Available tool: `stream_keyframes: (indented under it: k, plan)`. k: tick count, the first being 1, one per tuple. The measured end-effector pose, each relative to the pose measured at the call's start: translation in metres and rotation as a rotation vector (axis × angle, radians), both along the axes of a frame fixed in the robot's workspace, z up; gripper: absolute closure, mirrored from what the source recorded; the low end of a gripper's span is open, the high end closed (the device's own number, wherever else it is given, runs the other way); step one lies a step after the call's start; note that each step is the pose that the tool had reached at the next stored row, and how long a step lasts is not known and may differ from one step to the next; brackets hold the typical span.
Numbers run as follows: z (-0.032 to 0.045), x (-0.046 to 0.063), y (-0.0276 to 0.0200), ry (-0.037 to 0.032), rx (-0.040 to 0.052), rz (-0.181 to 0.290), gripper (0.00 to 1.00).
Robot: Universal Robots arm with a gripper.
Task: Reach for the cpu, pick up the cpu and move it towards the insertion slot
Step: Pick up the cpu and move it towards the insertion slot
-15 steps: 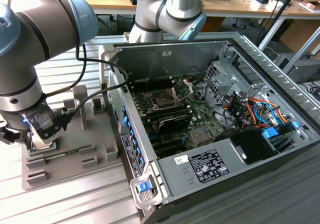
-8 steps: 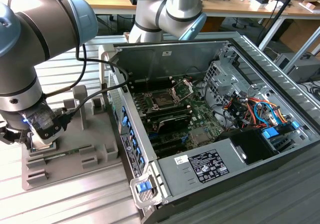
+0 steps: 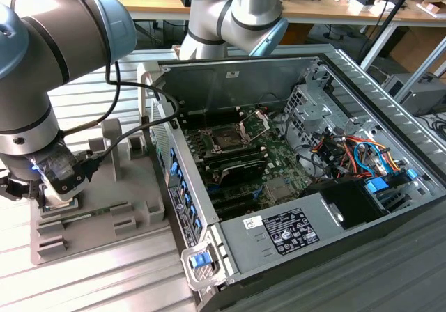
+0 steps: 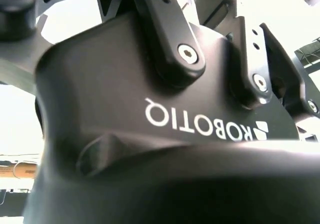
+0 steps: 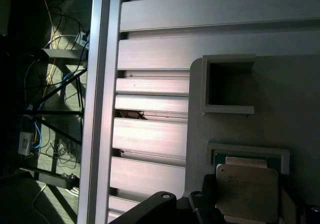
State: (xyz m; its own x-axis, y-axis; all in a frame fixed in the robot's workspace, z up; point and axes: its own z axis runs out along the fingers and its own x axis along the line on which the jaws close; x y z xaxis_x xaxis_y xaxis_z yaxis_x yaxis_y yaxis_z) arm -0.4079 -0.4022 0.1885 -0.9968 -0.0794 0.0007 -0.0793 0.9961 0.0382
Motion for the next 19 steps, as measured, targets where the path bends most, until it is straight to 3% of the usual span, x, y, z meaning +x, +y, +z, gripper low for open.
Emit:
stream_keyframes:
  k: [11, 19]
  plan:
    - [-0.0002, 0.0001, 0.0000, -0.0003, 0.0002, 0.000, 0.45]
    - [0.0038, 0.0001, 0.0000, -0.0002, 0.0012, 0.000, 0.45]
